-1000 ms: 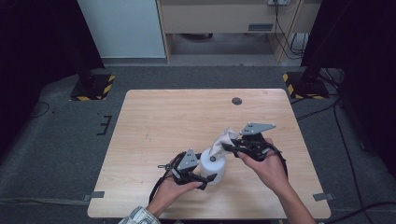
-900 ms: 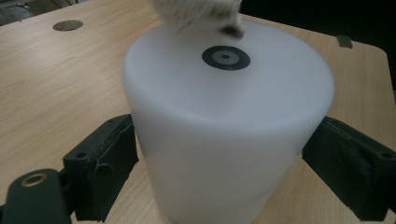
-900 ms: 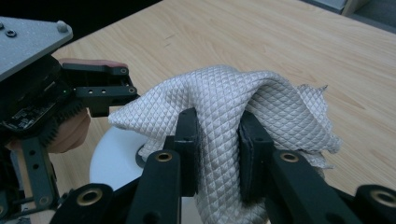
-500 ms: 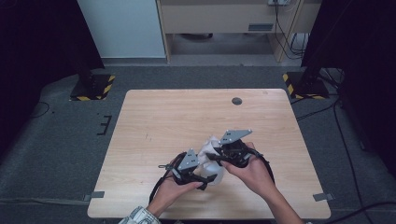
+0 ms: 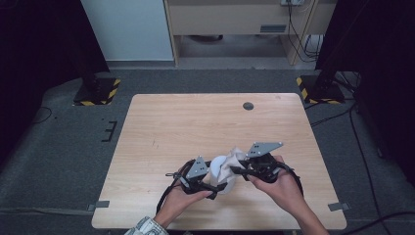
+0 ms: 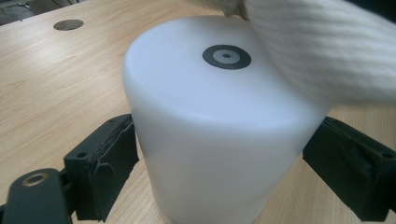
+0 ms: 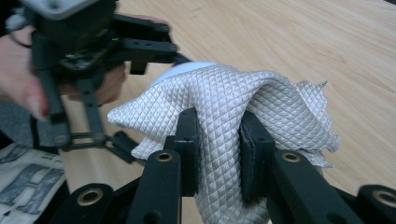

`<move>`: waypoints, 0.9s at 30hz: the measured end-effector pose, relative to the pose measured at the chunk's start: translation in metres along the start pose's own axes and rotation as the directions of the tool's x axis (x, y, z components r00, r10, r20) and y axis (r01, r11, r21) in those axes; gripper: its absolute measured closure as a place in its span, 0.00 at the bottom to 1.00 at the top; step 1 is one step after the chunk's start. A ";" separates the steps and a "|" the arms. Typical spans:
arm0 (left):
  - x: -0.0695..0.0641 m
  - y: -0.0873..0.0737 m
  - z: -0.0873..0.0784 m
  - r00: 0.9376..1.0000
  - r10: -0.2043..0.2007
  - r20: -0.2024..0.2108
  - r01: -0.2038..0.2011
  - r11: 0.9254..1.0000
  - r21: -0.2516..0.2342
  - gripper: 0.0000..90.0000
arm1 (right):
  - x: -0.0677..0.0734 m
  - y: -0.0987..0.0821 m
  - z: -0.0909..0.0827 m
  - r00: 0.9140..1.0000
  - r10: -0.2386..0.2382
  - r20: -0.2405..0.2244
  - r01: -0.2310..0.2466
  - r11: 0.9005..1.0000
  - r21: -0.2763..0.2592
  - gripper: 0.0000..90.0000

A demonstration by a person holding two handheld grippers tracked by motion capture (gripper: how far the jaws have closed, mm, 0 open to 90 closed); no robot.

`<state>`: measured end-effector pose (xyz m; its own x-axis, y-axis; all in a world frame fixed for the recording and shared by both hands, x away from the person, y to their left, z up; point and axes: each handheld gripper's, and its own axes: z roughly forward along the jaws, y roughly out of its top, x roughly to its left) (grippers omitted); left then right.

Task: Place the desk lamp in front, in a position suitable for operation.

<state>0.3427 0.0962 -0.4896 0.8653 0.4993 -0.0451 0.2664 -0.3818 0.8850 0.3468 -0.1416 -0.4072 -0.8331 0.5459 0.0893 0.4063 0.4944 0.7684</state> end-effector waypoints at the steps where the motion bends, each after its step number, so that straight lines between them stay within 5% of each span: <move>1: 0.000 0.000 0.000 1.000 0.001 0.000 -0.001 1.000 0.000 0.11 | -0.004 0.000 0.000 1.000 0.006 0.009 -0.006 1.000 0.000 0.80; 10: 0.000 0.000 0.001 1.000 -0.002 0.005 0.002 1.000 0.003 0.11 | -0.018 0.018 0.018 1.000 0.016 0.026 -0.016 1.000 0.018 0.80; 16: 0.000 0.000 0.000 1.000 0.005 -0.008 -0.005 1.000 0.004 0.11 | 0.005 0.031 0.032 0.998 -0.051 -0.030 0.052 0.998 0.042 0.81; 21: 0.000 0.001 -0.001 1.000 0.008 0.003 -0.008 1.000 0.005 0.11 | 0.016 0.025 0.026 0.996 -0.078 -0.048 0.080 0.996 0.040 0.81; 27: -0.001 0.001 0.000 1.000 0.012 -0.002 -0.012 1.000 0.007 0.11 | 0.008 0.010 0.010 0.998 -0.050 -0.029 0.051 0.998 0.025 0.81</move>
<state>0.3424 0.0957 -0.4887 0.8675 0.4964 -0.0330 0.2586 -0.3933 0.8823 0.3484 -0.1257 -0.4050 -0.8629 0.5006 0.0689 0.3726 0.5382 0.7560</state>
